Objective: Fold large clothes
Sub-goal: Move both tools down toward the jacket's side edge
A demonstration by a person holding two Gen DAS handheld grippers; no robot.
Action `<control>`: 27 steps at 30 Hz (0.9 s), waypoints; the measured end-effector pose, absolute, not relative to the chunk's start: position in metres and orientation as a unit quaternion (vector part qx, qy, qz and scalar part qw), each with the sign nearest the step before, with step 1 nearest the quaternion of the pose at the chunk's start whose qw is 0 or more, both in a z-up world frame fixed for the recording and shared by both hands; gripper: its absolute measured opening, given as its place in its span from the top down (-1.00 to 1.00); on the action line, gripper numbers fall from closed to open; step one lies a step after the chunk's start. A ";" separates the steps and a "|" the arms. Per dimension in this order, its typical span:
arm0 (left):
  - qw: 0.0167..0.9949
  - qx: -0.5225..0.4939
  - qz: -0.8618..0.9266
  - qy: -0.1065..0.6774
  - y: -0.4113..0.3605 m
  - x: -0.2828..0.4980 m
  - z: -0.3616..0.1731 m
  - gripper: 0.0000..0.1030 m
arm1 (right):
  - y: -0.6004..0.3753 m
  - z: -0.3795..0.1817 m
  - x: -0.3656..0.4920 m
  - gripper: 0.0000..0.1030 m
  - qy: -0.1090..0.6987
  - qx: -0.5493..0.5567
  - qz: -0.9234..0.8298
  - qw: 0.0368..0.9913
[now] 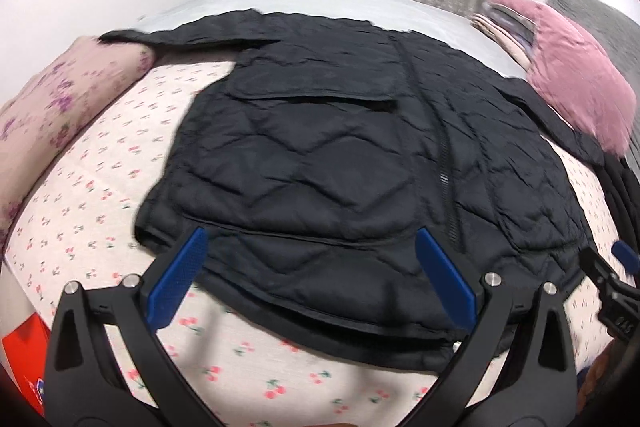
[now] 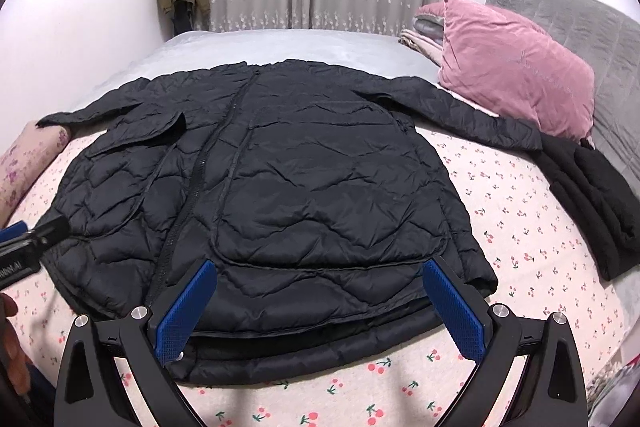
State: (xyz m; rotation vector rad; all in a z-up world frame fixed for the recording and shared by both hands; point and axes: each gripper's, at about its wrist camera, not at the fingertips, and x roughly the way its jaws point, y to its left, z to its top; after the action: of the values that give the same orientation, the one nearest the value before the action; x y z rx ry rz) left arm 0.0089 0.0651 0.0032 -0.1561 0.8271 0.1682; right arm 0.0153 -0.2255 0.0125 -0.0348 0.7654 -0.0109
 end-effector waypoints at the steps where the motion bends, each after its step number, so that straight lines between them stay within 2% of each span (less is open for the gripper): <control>1: 0.905 -0.083 0.089 0.408 0.073 0.010 0.002 -1.00 | -0.230 0.012 0.019 -1.00 0.382 -0.009 0.008 0.924; 6: 0.892 -0.121 0.113 0.422 0.106 0.009 -0.001 -1.00 | -0.251 0.016 0.028 -1.00 0.378 0.007 0.017 0.925; 11: 0.904 -0.121 0.134 0.389 0.128 0.007 0.005 -1.00 | -0.269 0.024 0.031 -1.00 0.376 0.008 -0.006 0.926; 19: 0.900 -0.119 0.136 0.396 0.134 0.009 0.005 -1.00 | -0.317 0.006 0.051 -1.00 0.453 0.108 -0.022 0.885; 27: 0.878 -0.145 0.154 0.428 0.161 0.017 -0.007 -1.00 | -0.359 -0.008 0.053 -1.00 0.452 0.179 -0.075 0.871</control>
State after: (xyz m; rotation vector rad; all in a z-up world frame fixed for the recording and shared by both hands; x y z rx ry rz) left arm 0.0166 0.1613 -0.0068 -0.3032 0.8932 0.3214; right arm 0.0528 -0.3595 -0.0076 0.3741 0.9457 -0.1564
